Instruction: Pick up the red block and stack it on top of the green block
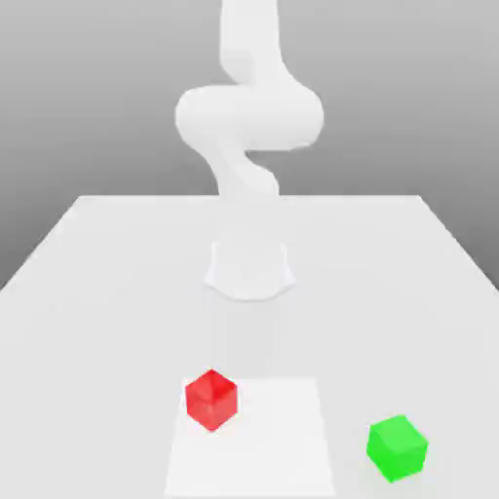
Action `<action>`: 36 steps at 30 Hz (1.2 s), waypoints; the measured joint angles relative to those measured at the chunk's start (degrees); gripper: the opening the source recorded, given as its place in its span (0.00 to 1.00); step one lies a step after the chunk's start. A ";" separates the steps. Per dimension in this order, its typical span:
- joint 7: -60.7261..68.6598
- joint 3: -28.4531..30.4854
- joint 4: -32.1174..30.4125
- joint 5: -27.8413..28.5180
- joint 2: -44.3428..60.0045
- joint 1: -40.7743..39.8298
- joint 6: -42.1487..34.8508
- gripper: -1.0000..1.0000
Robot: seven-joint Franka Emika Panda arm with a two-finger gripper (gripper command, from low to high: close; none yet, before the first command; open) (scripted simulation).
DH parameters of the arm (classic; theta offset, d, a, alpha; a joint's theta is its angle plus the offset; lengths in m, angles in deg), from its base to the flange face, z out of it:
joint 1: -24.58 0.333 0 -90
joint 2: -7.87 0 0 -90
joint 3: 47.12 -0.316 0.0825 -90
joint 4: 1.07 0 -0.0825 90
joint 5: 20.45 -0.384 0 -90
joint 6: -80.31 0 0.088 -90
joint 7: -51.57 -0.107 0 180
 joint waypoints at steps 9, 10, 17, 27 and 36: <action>-13.34 -7.77 -7.01 6.93 12.61 -8.85 6.55 0.50; -14.73 -8.27 -7.77 7.62 14.06 -9.65 7.25 0.50; -23.77 -10.43 -13.07 11.41 24.07 -14.63 12.21 0.50; -31.87 -9.60 -20.91 10.24 36.22 -17.88 20.05 0.50; -29.89 -9.13 -26.47 -1.99 42.40 -17.04 26.70 0.50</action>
